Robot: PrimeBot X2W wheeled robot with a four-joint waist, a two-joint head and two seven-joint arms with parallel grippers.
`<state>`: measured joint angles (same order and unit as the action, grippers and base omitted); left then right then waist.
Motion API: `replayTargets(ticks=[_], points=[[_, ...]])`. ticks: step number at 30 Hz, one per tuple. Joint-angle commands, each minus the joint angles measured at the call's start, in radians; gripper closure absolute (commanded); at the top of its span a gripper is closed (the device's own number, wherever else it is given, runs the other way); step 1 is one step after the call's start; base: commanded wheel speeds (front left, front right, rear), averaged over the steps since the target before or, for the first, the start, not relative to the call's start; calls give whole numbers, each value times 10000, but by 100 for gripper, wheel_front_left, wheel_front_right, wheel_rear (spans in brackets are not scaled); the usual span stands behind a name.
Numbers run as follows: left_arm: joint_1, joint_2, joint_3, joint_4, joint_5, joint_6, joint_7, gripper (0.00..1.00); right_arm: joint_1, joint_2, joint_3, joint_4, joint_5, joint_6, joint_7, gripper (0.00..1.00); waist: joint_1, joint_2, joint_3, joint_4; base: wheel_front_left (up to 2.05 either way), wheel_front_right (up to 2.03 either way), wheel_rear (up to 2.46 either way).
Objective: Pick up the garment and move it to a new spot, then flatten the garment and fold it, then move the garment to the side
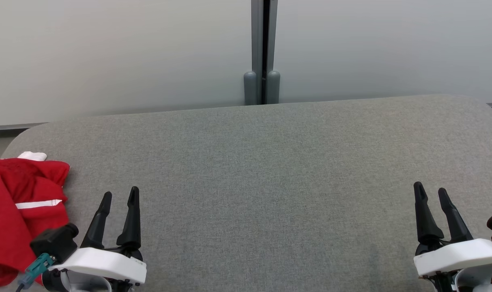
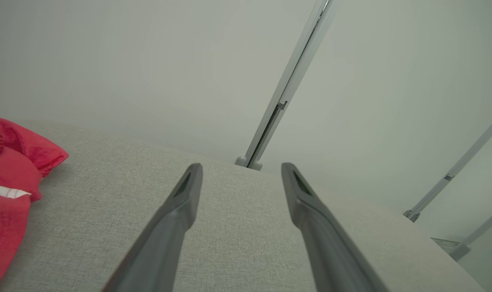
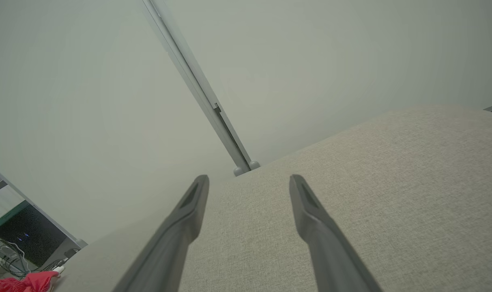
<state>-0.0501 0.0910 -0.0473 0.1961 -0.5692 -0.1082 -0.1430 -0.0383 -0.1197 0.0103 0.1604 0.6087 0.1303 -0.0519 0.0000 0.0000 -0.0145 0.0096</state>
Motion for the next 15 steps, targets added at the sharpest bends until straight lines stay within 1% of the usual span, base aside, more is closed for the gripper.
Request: replayTargets(ticks=[1,15], points=[[-74,107,-19,-7,363,46,-104,0,21,-61,11,-50,-406,5,-60,0,0,0,-6,9,0,0,0],[-54,154,-159,537,1663,222,-426,0,174,20,9,-68,-1716,5,-96,0,0,0,-44,46,0,0,0]])
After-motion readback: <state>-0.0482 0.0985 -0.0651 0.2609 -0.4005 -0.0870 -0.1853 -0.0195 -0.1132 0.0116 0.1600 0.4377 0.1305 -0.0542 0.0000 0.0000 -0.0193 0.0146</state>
